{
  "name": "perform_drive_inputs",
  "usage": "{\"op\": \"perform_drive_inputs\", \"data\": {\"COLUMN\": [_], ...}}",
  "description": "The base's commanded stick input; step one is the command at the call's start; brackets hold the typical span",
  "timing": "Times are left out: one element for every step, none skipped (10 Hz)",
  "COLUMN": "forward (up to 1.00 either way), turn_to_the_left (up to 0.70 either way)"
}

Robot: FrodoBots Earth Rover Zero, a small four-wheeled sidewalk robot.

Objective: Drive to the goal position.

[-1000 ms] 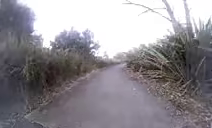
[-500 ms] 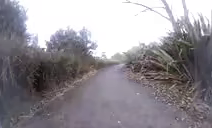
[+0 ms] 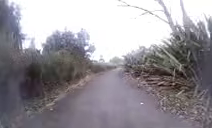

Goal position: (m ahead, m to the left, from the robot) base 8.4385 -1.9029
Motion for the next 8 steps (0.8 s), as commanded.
{"op": "perform_drive_inputs", "data": {"forward": [0.70,0.70,0.70,0.70,0.70,0.70,0.70,0.70], "turn_to_the_left": [0.00,0.00,0.00,0.00,0.00,0.00,0.00,0.00]}}
